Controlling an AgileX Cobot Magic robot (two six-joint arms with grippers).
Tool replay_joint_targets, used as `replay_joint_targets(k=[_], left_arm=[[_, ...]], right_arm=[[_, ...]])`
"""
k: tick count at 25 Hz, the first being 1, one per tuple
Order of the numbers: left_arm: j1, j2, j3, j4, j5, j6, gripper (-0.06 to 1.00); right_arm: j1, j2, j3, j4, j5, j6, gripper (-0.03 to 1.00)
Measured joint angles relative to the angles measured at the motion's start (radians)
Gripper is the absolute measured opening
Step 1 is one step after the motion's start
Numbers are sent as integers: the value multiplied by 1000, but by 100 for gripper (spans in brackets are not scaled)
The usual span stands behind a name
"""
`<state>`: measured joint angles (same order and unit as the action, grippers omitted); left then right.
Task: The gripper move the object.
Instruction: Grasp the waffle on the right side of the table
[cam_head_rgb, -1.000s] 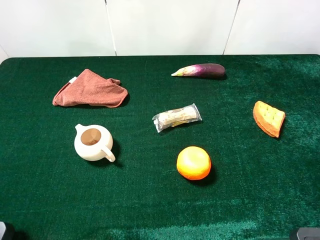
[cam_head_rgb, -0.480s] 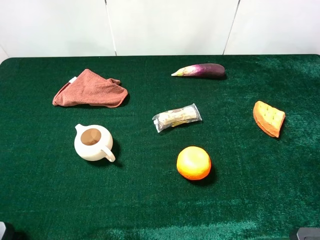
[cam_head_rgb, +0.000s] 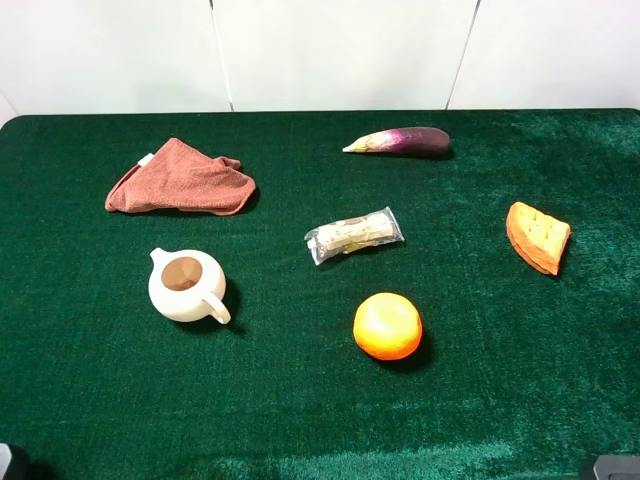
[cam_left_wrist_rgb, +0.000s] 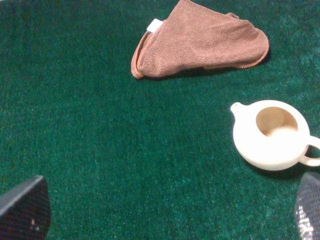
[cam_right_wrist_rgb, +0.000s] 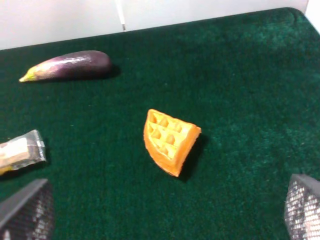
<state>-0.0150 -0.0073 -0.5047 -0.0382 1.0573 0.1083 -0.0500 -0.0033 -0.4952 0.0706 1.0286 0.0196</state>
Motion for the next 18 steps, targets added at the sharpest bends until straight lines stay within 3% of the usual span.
replay_joint_targets(k=[18], left_arm=[[0, 0, 0, 0, 0, 0, 99]], right_arm=[[0, 575, -200, 130, 0, -53, 69]])
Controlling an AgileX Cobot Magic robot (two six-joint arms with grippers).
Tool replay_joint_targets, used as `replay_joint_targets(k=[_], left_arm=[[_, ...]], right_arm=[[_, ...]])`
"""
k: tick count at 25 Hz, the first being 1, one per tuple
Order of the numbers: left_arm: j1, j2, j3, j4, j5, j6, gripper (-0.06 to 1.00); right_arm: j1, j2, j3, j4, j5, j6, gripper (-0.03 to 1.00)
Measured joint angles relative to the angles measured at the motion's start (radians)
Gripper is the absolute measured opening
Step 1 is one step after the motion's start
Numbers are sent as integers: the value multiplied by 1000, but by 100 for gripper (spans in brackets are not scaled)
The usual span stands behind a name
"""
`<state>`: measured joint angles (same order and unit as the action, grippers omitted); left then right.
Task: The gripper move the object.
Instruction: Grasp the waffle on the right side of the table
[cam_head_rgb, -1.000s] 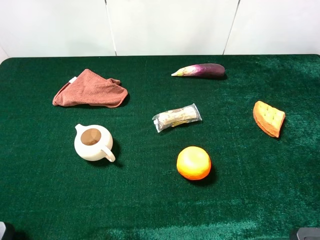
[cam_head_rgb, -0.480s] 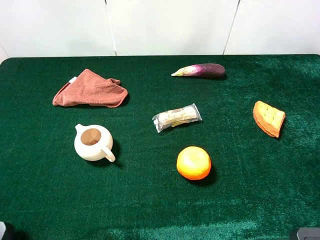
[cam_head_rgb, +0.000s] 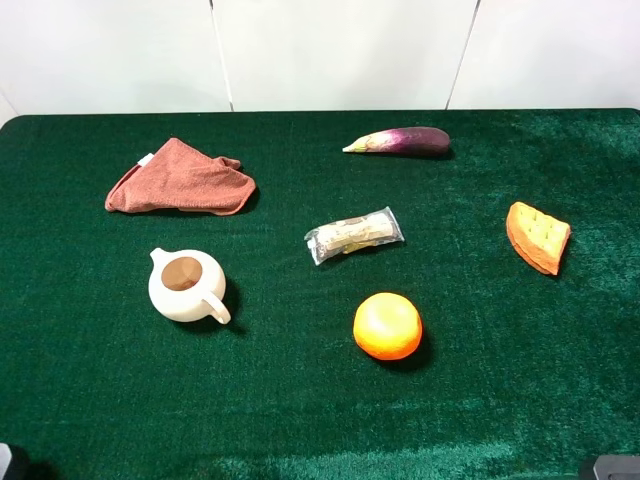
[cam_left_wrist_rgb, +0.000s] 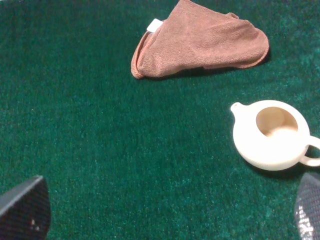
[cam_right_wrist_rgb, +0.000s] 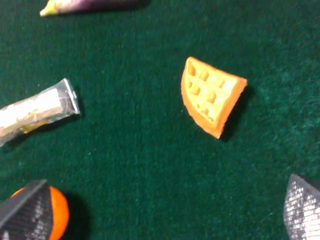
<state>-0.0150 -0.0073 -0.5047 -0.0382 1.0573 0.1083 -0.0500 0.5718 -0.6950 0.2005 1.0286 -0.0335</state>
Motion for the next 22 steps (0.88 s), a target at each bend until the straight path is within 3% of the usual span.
replay_joint_targets(k=[14, 22], left_arm=[[0, 0, 0, 0, 0, 0, 99], [0, 0, 0, 0, 0, 0, 99]], right_arm=[[0, 404, -160, 41, 97, -52, 69], [0, 569, -222, 40, 99, -54, 69]])
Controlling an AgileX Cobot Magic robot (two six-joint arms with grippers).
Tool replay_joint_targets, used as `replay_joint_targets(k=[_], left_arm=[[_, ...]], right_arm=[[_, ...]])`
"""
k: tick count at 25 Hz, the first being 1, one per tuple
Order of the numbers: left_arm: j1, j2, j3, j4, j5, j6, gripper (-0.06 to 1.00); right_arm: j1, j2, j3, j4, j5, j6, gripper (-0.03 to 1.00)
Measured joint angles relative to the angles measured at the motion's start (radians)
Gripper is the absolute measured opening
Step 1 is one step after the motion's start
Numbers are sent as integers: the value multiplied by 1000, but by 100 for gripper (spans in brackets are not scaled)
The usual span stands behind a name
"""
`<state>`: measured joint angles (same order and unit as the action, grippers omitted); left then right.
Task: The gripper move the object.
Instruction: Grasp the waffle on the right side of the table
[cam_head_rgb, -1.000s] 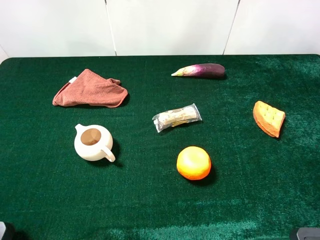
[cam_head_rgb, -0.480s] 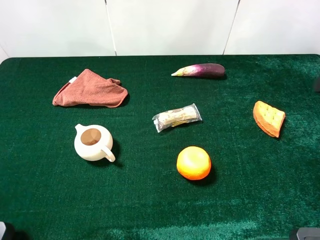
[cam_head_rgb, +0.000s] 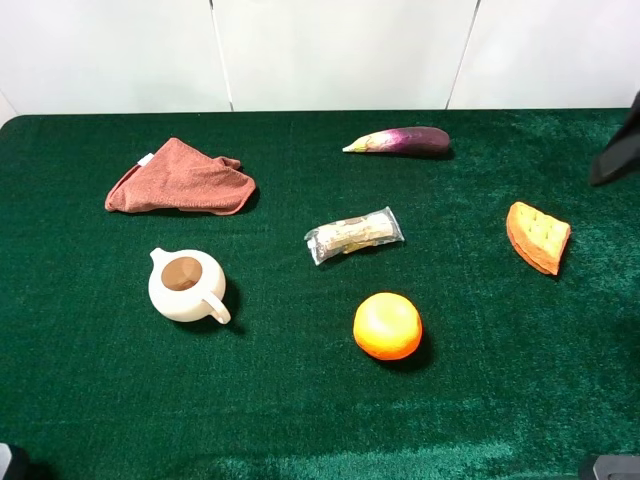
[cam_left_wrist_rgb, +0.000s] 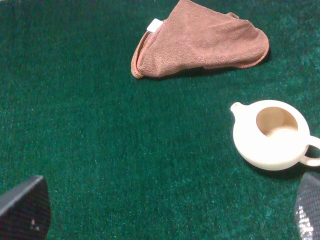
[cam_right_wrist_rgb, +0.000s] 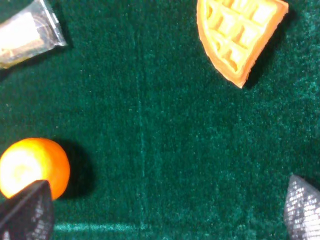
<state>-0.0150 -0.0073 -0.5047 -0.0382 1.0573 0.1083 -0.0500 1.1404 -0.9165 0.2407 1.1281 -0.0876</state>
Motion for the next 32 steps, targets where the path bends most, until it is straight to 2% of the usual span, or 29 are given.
replay_joint_targets(k=[7, 15, 32], left_arm=[[0, 0, 0, 0, 0, 0, 99], [0, 0, 0, 0, 0, 0, 99], [0, 0, 0, 0, 0, 0, 99]], right_arm=[[6, 112, -31, -37, -30, -1, 69], [83, 261, -31, -145, -111, 21, 69], [90, 580, -31, -160, -316, 21, 69]])
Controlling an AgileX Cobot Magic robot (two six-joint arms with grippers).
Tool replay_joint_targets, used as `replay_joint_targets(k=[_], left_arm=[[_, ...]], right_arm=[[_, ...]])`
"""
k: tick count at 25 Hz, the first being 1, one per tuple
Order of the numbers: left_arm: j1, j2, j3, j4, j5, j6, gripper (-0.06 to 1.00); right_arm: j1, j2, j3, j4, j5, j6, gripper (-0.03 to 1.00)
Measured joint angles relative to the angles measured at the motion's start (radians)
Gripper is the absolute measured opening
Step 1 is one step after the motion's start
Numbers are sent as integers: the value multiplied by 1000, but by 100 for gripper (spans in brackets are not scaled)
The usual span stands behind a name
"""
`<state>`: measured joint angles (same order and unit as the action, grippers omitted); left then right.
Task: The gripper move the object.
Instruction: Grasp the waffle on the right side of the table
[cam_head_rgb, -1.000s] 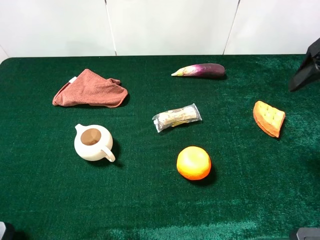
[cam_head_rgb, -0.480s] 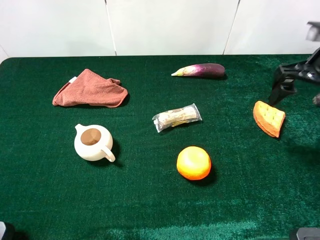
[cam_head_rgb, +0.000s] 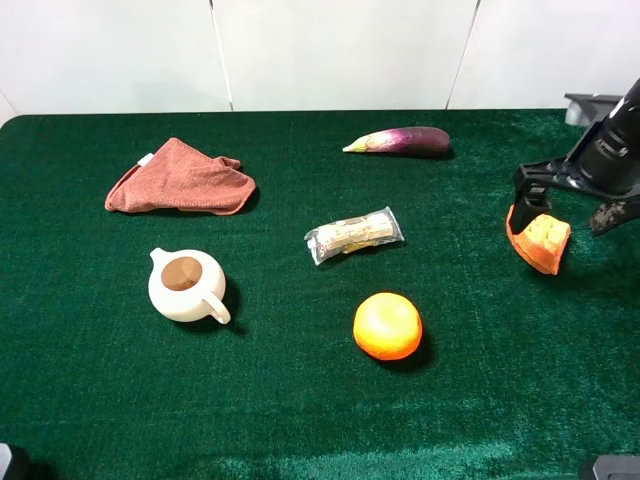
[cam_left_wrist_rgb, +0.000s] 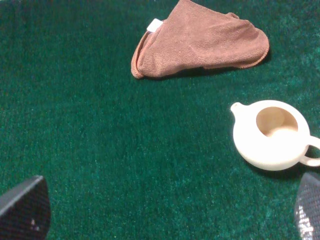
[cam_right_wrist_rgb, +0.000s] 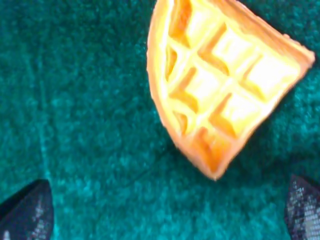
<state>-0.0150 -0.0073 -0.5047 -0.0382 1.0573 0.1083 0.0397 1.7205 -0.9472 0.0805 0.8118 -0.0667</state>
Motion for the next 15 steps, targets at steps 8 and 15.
replay_joint_targets(k=[8, 15], left_arm=[[0, 0, 0, 0, 0, 0, 99], [0, 0, 0, 0, 0, 0, 99]], right_arm=[[-23, 90, -1, -3, -71, -27, 69], [-54, 132, -1, 19, -114, -63, 69]])
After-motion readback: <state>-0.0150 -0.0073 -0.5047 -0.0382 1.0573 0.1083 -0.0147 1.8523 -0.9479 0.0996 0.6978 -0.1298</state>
